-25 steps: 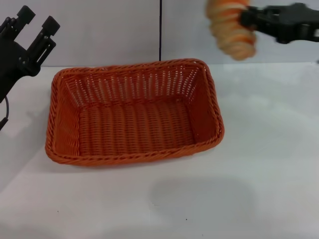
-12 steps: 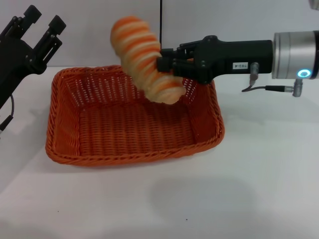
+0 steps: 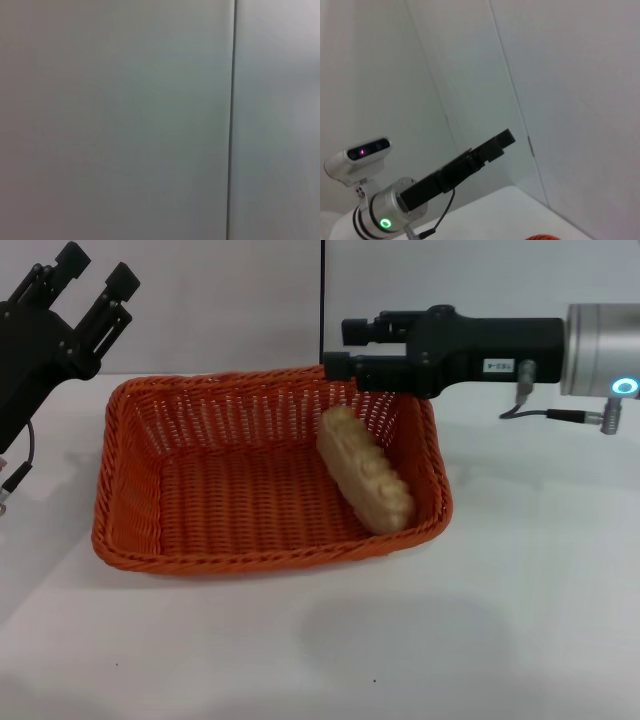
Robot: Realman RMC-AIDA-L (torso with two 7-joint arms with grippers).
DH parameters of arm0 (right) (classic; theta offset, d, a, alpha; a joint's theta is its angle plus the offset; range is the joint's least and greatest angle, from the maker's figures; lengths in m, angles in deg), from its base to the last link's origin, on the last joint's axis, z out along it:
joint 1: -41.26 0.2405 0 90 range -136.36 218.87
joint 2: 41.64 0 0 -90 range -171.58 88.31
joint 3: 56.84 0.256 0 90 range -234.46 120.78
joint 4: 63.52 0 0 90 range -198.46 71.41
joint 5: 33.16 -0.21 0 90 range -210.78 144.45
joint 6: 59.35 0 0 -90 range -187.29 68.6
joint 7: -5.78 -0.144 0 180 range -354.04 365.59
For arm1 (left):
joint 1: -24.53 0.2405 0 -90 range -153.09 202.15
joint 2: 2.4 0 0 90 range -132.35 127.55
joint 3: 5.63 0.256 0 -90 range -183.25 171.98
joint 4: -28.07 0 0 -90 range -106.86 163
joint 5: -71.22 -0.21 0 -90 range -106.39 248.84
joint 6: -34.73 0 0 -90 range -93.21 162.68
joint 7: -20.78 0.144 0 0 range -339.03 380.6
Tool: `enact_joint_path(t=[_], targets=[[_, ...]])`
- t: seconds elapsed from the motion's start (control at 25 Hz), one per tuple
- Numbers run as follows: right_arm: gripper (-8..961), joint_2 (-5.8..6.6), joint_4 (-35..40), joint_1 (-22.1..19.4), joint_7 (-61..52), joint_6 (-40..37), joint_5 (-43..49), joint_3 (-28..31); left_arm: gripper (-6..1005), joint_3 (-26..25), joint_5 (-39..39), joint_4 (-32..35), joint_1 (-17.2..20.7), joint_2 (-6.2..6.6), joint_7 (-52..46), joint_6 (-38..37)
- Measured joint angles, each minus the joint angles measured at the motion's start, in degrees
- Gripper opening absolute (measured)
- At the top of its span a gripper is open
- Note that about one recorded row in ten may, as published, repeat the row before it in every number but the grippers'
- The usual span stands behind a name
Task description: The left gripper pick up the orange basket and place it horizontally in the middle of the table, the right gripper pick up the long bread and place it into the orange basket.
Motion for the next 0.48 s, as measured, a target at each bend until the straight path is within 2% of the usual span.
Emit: enact_joint_path(t=[0.2, 0.32, 0.36, 0.4, 0.48], targets=[[515, -0.04, 1.2, -4.1, 3.7, -3.3, -4.0, 3.7, 646, -0.2, 0.1, 0.1, -0.2, 0.01, 0.0, 0.2], [598, 0.06, 1.1, -8.1, 8.4, -6.7, -9.0, 8.6, 646, -0.4, 0.1, 0.1, -0.2, 0.0, 0.0, 0.2], [625, 0.1, -0.2, -11.0, 13.1, -8.9, -12.4, 12.9, 646, -0.4, 0.1, 0.1, -0.2, -0.02, 0.1, 0.2], [625, 0.1, -0.2, -11.0, 13.1, -8.9, -12.4, 12.9, 646, -0.4, 0.1, 0.1, -0.3, -0.05, 0.2, 0.2], [625, 0.15, -2.5, -13.4, 18.5, -10.4, -15.5, 17.4, 646, -0.4, 0.1, -0.1, -0.7, -0.14, 0.4, 0.5]])
